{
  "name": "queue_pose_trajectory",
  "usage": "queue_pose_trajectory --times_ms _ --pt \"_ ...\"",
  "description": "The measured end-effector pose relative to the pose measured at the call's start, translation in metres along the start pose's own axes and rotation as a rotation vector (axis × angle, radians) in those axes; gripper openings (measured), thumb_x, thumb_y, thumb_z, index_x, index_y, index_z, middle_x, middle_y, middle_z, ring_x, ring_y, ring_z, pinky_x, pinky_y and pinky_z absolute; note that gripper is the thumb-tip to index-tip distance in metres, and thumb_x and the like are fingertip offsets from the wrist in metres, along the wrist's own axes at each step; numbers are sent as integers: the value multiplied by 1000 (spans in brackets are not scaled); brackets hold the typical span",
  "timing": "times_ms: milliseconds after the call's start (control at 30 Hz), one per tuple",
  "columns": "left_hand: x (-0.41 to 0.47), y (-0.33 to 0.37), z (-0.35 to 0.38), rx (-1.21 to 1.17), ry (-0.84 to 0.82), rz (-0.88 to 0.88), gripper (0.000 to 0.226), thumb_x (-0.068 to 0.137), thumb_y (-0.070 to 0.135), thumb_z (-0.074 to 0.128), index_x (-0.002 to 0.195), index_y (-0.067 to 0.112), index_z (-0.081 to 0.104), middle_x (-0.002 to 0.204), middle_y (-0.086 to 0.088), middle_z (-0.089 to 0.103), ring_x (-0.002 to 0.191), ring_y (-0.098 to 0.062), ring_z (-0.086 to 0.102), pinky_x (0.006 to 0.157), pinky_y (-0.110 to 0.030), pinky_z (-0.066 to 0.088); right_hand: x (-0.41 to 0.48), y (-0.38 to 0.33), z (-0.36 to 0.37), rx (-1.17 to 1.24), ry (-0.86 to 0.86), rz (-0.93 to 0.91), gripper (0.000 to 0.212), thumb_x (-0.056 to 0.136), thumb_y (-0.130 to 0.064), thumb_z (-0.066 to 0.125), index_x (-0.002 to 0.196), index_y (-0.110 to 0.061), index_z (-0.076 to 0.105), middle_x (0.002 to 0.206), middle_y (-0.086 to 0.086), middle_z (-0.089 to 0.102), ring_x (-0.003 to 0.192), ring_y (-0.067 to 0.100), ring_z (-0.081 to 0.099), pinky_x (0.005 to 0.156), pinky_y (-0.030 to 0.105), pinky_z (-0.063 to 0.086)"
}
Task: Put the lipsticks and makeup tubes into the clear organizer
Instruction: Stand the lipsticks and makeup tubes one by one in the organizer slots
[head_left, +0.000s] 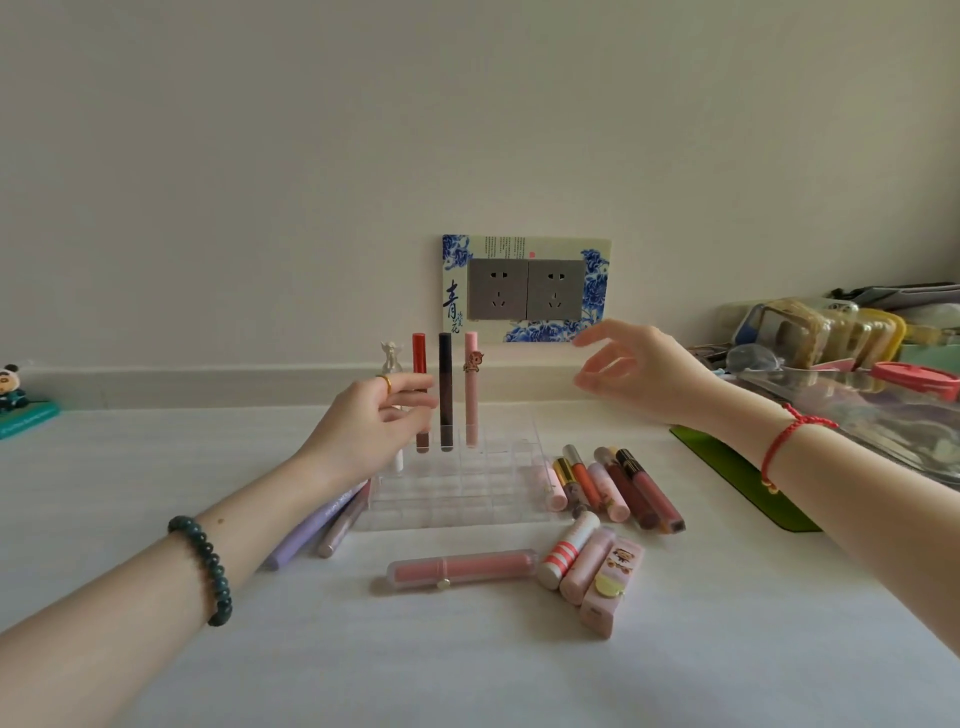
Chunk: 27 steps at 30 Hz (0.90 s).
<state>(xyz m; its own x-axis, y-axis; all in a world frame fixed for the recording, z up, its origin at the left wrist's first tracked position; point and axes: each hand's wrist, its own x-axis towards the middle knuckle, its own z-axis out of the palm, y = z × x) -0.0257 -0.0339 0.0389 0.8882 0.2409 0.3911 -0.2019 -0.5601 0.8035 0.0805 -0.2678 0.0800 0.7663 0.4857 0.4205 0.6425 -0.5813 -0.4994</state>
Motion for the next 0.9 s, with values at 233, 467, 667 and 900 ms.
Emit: queue_pose_trajectory --times_ms 233,467,667,900 --pt "-15 -18 -20 51 30 -66 26 87 13 55 112 22 59 102 9 67 93 -13 65 89 -31 48 -13 26 7 -129 -42 86 35 81 -21 66 115 -17 55 100 4 65 85 16 62 80 27 50" --pt "-20 -14 13 20 -48 -17 24 87 16 55 109 27 58 100 9 67 90 -10 65 83 -23 49 -30 66 34 -293 -150 363 45 83 -23 63 125 -14 47 115 8 58 90 17 56 79 25 52" --pt "-11 -3 49 12 -130 37 23 88 16 54 107 29 57 99 9 66 91 -13 64 86 -23 51 -34 83 37 -197 -69 419 35 85 -19 59 119 -15 54 119 11 57 99 22 59 75 25 52" --pt "-4 10 89 54 -209 131 26 88 15 53 113 24 58 102 6 66 95 -5 61 81 -12 47 -40 96 28 -102 -49 494 33 86 -18 59 119 -15 52 105 9 60 71 14 60 56 18 50"
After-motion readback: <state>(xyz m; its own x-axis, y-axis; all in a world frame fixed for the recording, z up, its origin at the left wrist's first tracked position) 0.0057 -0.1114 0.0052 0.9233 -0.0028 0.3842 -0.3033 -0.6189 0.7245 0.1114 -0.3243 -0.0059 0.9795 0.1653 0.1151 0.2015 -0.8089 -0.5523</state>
